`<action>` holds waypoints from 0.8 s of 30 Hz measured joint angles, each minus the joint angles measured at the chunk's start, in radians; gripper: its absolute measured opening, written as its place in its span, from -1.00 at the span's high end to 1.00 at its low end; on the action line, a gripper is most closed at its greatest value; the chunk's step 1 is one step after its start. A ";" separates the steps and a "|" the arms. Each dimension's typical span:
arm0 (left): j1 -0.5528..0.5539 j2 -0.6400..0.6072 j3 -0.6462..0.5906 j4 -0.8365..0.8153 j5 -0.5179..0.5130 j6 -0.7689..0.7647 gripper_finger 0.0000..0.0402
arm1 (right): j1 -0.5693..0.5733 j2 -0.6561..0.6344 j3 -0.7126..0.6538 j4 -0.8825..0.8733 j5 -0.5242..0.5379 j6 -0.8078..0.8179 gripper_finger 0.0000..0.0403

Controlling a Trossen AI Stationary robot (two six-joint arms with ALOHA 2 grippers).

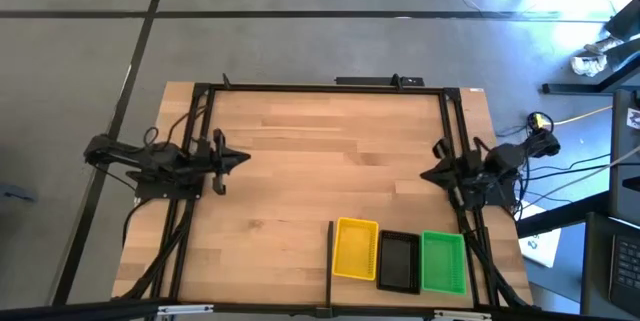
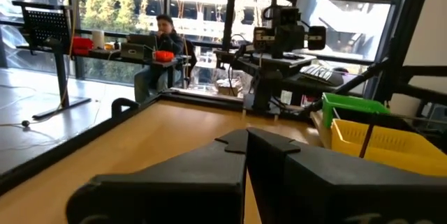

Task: Stack baskets on shelf by color
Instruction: Return to Home Position

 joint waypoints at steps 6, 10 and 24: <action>0.000 0.001 -0.046 0.035 0.000 -0.019 1.00 | 0.000 0.000 -0.105 0.109 0.000 -0.022 1.00; 0.000 -0.001 -0.046 0.034 0.001 0.022 1.00 | 0.000 -0.001 -0.160 0.152 -0.026 -0.025 1.00; 0.000 -0.001 -0.046 0.029 0.000 0.027 1.00 | 0.000 0.000 -0.182 0.139 0.032 -0.131 0.98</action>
